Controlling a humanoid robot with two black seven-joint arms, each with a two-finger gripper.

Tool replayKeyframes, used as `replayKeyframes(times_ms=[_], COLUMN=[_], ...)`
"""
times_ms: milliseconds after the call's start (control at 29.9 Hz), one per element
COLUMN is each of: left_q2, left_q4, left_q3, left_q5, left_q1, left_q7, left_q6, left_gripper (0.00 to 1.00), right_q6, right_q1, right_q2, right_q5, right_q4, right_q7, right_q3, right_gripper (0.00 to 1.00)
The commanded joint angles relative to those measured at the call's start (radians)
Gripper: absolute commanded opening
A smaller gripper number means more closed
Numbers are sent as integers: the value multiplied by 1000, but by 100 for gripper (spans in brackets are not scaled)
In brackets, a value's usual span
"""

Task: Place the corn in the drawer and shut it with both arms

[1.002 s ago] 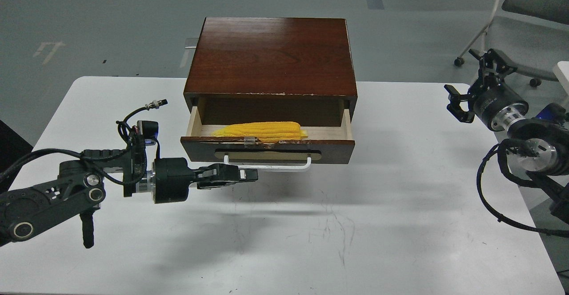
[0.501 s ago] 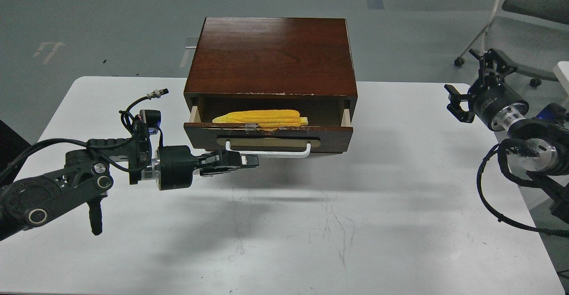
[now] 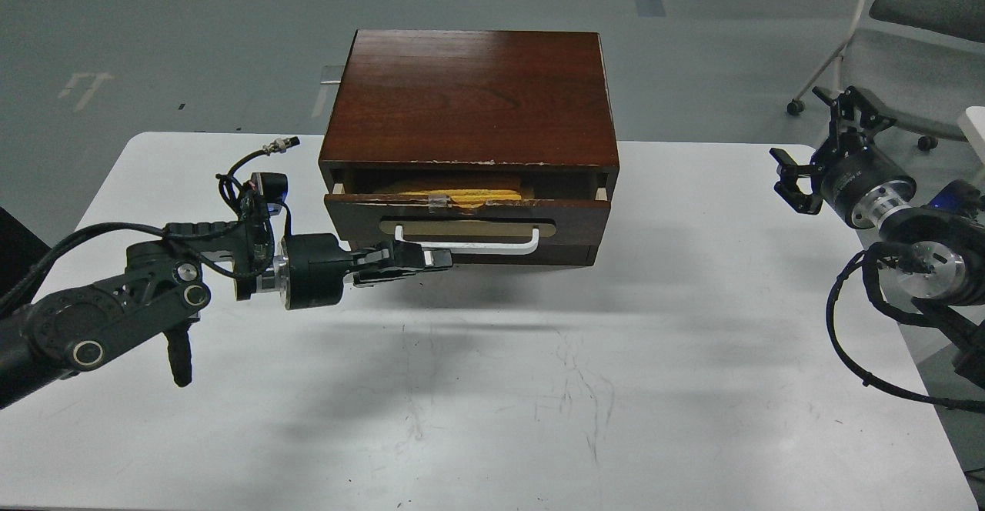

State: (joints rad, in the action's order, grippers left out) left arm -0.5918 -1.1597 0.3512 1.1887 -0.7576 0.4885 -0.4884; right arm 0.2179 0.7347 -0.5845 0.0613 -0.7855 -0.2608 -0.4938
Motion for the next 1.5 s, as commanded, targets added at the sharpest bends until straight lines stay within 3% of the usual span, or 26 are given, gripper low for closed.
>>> replayKeyframes(times_ms=[0,134,1203,1303,1470], left_q2=[33,69,76,73,9], left_q4=[54,107,114,101,30], left_q3=[-1,-1,-1,-1,6], left_q5=[2,2,3,3,-12], left_q1=[-25,-40,-42,-40,-29], left_q7=[0,0,0,0,0], left_q6=[0,0,0,0,0], left_gripper=[12,13,15,23,48], right_q6=[0,1,3,3,5], right_q1=[0,0,-14,-14,-11], right_q2=[-1,-1,-8,-8,-9], right_q5=[0,0,0,0,-1], right_q4=[0,0,-1,-1,0], right_q7=[0,0,0,0,0], right_q3=[0,0,1,1,1], right_gripper=[95,95,96,96,96])
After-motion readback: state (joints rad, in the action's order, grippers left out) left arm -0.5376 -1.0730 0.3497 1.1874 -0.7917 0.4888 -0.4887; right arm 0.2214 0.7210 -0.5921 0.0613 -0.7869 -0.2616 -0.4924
